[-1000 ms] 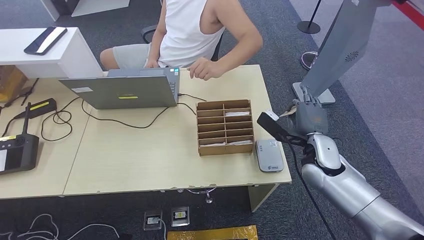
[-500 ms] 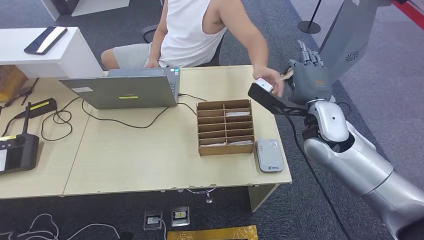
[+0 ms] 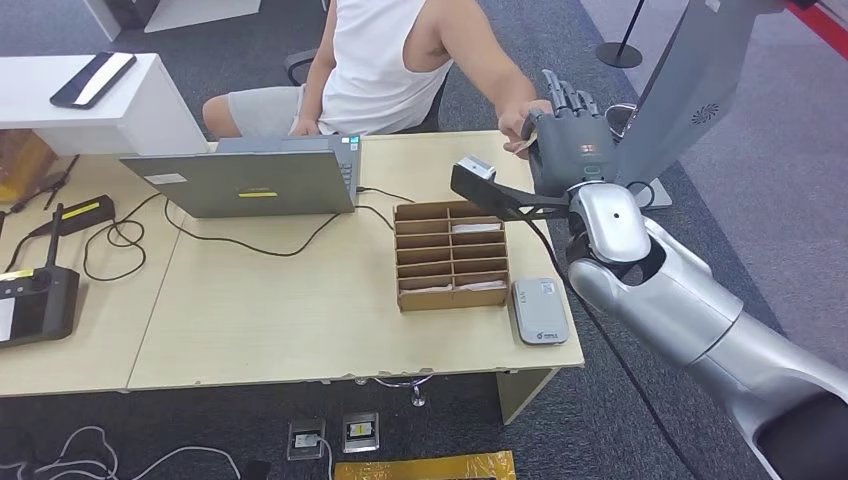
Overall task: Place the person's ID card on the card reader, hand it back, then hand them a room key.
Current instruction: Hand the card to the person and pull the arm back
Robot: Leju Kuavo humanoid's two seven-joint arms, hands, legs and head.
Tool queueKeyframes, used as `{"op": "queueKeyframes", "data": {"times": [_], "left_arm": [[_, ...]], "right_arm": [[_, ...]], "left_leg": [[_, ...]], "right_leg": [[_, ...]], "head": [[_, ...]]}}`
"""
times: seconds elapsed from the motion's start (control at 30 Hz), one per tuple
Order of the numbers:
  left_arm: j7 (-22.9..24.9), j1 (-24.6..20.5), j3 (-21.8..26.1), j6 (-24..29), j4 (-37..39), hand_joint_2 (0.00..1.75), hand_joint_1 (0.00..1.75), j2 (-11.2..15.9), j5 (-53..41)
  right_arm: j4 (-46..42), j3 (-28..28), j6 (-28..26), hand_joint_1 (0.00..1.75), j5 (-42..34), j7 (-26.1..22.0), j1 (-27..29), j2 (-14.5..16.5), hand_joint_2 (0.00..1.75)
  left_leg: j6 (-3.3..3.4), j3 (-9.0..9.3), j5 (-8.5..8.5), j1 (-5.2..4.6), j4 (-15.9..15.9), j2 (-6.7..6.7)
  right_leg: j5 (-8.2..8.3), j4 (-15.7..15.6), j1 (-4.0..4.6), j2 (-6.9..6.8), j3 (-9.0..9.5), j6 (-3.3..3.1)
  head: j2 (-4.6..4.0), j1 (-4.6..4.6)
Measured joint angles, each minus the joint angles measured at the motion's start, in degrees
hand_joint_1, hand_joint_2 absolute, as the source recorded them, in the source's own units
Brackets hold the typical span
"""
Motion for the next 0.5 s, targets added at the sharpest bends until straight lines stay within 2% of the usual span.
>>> {"op": "queueKeyframes", "data": {"times": [0.07,0.1,0.13,0.33,0.5], "left_arm": [[0.3,-0.1,0.0,-0.1,0.0,1.75,0.0,0.0,0.0],[0.4,-0.1,0.0,-0.2,0.0,1.75,0.0,0.0,0.0],[0.5,-0.1,0.0,-0.2,0.0,1.75,0.0,0.0,0.0],[0.5,-0.2,0.0,-0.3,0.0,1.75,0.0,0.0,0.0],[0.7,-0.2,0.0,-0.4,0.0,1.75,0.0,0.0,0.0]], "right_arm": [[1.7,0.6,0.0,0.51,-0.1,-0.1,0.0,0.9,1.75],[2.5,0.9,0.0,0.15,-0.1,-0.1,0.0,1.3,1.75],[3.3,1.2,-0.1,0.01,-0.1,-0.2,0.0,1.7,1.75],[7.8,3.0,-1.7,0.0,0.0,-0.7,0.1,3.2,1.75],[9.5,3.8,-5.6,0.0,0.5,-0.4,1.1,3.3,1.75]], "left_leg": [[0.0,-0.01,0.0,0.0,0.0,-0.01],[0.0,-0.01,0.0,0.0,0.0,-0.01],[0.0,-0.01,0.0,0.0,0.0,0.0],[0.0,-0.01,0.0,0.0,0.0,0.0],[0.0,0.0,-0.01,0.0,0.0,0.01]], "right_leg": [[0.0,0.0,0.0,-0.02,0.01,0.0],[0.0,0.0,0.0,-0.01,0.0,0.0],[0.0,0.0,-0.01,0.0,0.0,0.0],[0.0,0.0,0.0,-0.01,-0.01,0.0],[-0.01,0.0,0.0,0.02,-0.04,-0.01]], "head": [[0.0,0.01],[0.0,0.01],[0.0,0.0],[0.0,-0.01],[0.0,-0.01]]}}
